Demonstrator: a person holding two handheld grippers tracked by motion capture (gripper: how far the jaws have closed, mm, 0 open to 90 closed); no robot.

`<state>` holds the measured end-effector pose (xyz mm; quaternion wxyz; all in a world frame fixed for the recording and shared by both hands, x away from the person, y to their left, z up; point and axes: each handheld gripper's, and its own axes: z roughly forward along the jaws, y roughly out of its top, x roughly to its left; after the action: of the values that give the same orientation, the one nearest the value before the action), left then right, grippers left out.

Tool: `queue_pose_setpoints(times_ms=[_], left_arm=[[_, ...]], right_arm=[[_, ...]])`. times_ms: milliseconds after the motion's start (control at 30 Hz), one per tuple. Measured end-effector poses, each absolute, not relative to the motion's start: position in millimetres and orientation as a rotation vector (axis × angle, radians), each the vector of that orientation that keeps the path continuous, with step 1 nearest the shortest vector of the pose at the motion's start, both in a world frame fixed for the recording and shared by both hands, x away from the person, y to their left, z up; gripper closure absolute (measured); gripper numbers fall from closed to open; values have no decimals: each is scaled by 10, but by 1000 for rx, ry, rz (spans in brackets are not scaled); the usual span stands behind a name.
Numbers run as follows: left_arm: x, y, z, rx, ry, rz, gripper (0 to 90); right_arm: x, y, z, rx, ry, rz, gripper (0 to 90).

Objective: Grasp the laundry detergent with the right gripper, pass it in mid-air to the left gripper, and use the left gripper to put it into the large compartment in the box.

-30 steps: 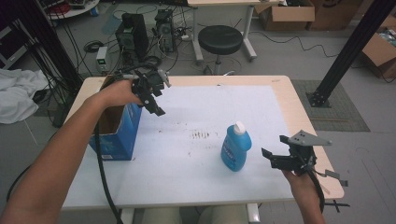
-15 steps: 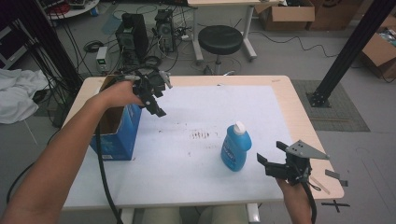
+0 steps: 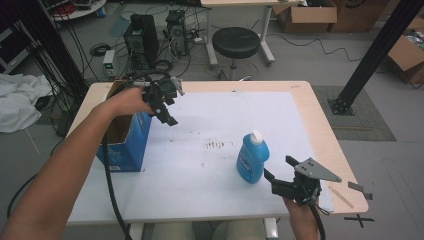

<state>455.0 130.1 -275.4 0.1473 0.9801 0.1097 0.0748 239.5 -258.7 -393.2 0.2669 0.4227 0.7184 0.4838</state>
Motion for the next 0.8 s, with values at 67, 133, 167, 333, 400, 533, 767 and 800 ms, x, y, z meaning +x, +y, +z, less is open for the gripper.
queue_pose_setpoints(times_ms=[67, 133, 167, 333, 400, 533, 767, 800], left_arm=[[4551, 1301, -2756, 2822, 317, 214, 188], [4551, 1301, -2762, 2822, 318, 214, 188], [4552, 1300, -2764, 2821, 318, 213, 187], [4553, 1291, -2773, 2822, 315, 212, 188], [4552, 1286, -2777, 2823, 314, 212, 188], [4555, 1287, -2788, 2825, 311, 209, 188], [4552, 1300, -2802, 2825, 314, 207, 188], [4552, 1300, -2802, 2825, 314, 207, 188]], right_arm=[[2388, -2571, -3934, 1144, 1934, 1315, 149], [2364, -2525, -3940, 1146, 1919, 1316, 149], [2355, -2509, -3944, 1147, 1916, 1316, 149], [2335, -2423, -3980, 1152, 1903, 1314, 149], [2336, -2392, -4000, 1157, 1897, 1322, 149], [2352, -2340, -4019, 1160, 1892, 1325, 150], [2394, -2261, -4019, 1155, 1890, 1316, 150], [2394, -2261, -4019, 1155, 1890, 1316, 150]])
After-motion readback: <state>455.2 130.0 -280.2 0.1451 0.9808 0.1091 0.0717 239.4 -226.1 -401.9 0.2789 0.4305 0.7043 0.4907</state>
